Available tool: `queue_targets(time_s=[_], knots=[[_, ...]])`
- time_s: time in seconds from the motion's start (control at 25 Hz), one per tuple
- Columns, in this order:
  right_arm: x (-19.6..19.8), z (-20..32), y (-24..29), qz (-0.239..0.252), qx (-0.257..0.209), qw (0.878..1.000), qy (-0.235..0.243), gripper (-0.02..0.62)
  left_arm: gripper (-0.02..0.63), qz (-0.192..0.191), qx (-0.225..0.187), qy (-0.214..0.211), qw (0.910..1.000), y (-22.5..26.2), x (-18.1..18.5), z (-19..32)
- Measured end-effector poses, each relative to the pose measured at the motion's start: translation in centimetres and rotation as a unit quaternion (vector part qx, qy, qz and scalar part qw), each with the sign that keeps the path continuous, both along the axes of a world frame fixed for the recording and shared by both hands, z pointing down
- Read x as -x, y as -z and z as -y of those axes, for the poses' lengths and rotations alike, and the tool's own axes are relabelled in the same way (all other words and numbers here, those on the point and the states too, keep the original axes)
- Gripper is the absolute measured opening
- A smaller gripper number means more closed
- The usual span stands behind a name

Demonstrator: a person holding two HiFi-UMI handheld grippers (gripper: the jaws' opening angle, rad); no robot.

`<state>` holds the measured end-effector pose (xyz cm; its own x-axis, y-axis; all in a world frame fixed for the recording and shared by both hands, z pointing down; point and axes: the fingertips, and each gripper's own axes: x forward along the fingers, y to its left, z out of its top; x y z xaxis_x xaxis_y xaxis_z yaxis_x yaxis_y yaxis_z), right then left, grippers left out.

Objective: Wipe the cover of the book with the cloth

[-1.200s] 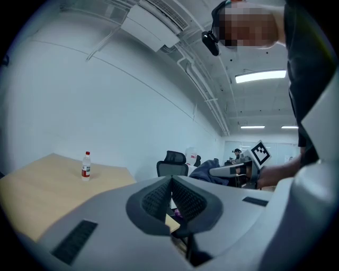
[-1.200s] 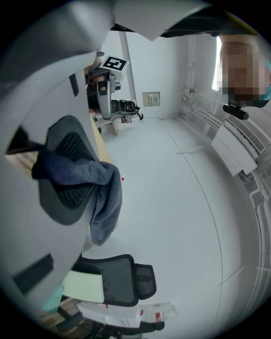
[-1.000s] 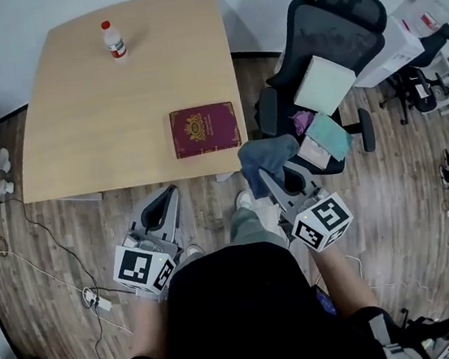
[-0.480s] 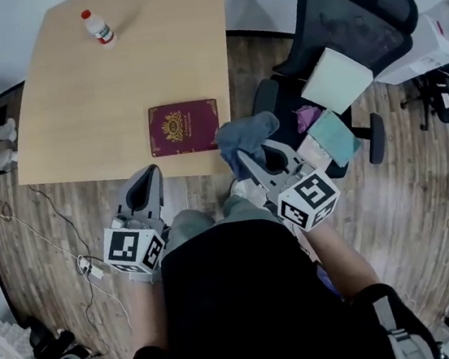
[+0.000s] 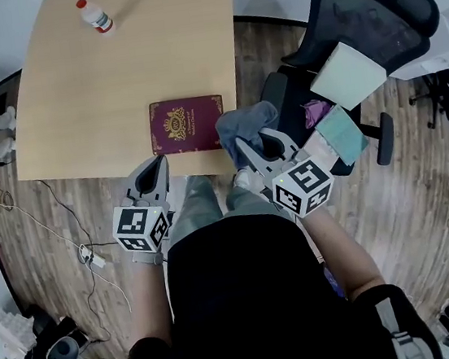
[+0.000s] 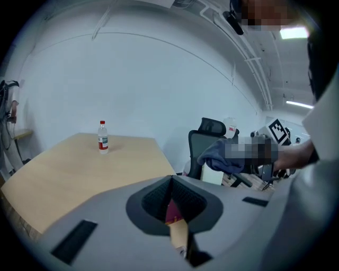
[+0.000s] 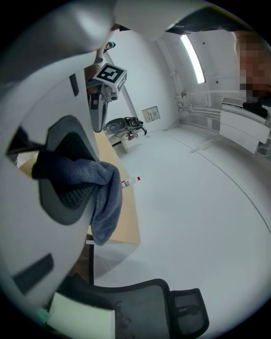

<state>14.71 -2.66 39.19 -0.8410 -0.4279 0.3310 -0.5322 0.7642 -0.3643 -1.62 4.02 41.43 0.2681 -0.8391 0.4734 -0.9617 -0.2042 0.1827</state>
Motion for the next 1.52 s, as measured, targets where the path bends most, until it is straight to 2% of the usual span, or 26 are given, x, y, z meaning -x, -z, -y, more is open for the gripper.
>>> queue_targets(time_s=[0.32,0.64,1.04,1.12,1.24,1.36,1.52], knots=[[3.3,4.1,-5.3,-0.047,0.027,0.998,-0.041,0.091,0.021,0.006,0.045,-0.046,0.9979,-5.8,3.2,4.0],[6.6,7.9,-11.4,-0.101,0.052,0.991,-0.074,0.091,0.021,0.004,0.09,-0.097,0.9911,-11.4,5.6,6.8],[7.8,9.3,-17.6,-0.164,0.085,0.974,-0.129,0.092,0.021,-0.004,0.1,-0.184,0.9778,-15.2,5.8,9.0],[7.7,9.3,-18.5,-0.167,0.087,0.972,-0.138,0.094,0.021,-0.004,0.105,-0.205,0.9731,-16.0,5.4,8.8],[7.7,9.2,-18.9,-0.159,0.065,0.975,-0.138,0.095,0.021,0.014,0.112,-0.247,0.9626,-17.3,4.6,7.8],[7.7,9.1,-18.9,-0.161,0.053,0.975,-0.14,0.095,0.02,0.011,0.103,-0.254,0.9616,-17.8,4.5,7.4],[7.3,8.6,-18.8,-0.168,0.059,0.972,-0.15,0.097,0.02,0.015,0.101,-0.257,0.9609,-18.0,4.7,7.3]])
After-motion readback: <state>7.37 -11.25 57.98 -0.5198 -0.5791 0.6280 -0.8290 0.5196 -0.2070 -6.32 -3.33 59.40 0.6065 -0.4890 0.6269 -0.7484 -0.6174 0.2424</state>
